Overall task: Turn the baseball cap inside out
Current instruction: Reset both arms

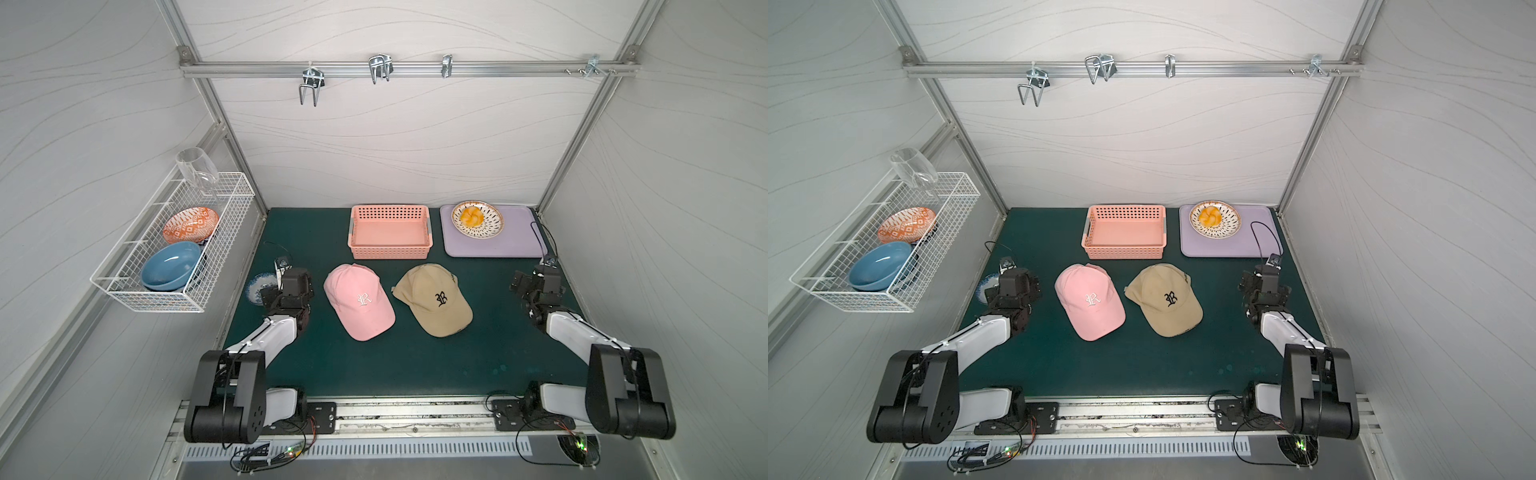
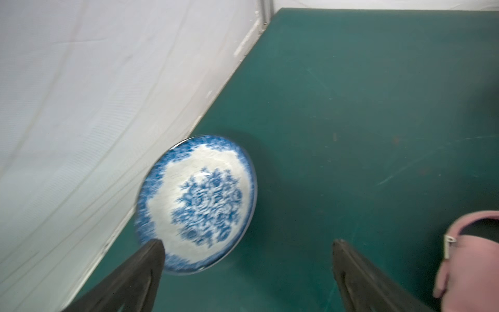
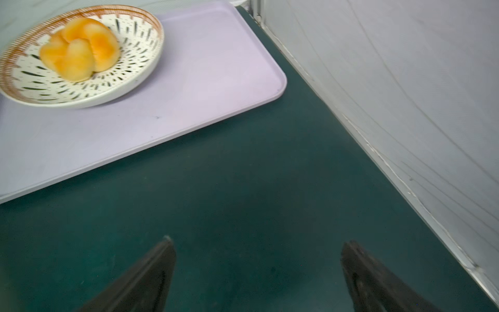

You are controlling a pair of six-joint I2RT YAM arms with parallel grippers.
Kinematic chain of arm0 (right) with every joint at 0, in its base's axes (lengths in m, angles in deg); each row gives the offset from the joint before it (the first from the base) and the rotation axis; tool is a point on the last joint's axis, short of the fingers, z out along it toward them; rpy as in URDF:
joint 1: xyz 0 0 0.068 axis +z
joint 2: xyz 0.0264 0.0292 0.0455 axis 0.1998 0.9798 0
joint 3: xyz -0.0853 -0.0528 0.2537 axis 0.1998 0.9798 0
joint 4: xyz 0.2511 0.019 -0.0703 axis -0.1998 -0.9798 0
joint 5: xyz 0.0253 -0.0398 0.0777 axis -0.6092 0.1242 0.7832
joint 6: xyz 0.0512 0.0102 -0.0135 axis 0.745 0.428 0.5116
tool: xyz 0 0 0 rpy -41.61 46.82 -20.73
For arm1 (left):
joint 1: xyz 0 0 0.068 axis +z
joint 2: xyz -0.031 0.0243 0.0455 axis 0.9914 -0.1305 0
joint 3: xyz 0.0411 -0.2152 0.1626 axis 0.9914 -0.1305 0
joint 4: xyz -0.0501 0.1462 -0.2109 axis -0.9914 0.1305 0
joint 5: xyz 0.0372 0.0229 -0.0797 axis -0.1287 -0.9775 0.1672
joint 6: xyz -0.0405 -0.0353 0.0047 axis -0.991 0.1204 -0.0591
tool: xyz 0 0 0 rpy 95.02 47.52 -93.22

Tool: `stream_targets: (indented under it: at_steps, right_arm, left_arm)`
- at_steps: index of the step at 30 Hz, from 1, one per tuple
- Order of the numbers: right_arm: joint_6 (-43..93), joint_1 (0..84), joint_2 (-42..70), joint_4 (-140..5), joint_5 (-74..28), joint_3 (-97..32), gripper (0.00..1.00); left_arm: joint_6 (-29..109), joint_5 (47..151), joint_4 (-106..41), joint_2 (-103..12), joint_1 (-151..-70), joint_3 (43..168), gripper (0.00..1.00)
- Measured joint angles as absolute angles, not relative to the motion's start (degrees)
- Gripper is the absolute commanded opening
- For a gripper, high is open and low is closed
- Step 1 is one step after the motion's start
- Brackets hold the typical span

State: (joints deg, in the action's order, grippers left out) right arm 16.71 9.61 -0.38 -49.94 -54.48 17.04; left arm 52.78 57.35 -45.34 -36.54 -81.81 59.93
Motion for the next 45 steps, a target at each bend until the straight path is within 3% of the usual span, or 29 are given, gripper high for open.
stream_targets:
  at_steps: [7,18,24,30,45]
  right_arm:
    - [14.19,8.78,2.50,-39.71,-46.64,20.15,0.99]
    - [12.77,9.04,9.50,-22.97,-37.32,24.87,0.99]
    - [10.98,10.57,12.97,-18.18,-37.11,24.78,0.99]
    - [10.89,10.90,13.98,-18.43,-38.55,23.73,0.99]
    - [11.11,11.67,14.13,-22.73,-42.55,19.97,0.99]
  left_arm:
    - [56.19,66.79,-57.69,-39.38,-81.07,57.11,1.00]
    - [57.24,73.61,-66.85,-38.16,-80.65,51.47,1.00]
    - [55.89,77.15,-75.59,-39.75,-80.61,47.86,1.00]
    - [55.56,79.54,-86.96,-50.16,-80.61,47.21,1.00]
    - [54.01,75.03,-81.08,-50.46,-81.02,52.85,1.00]
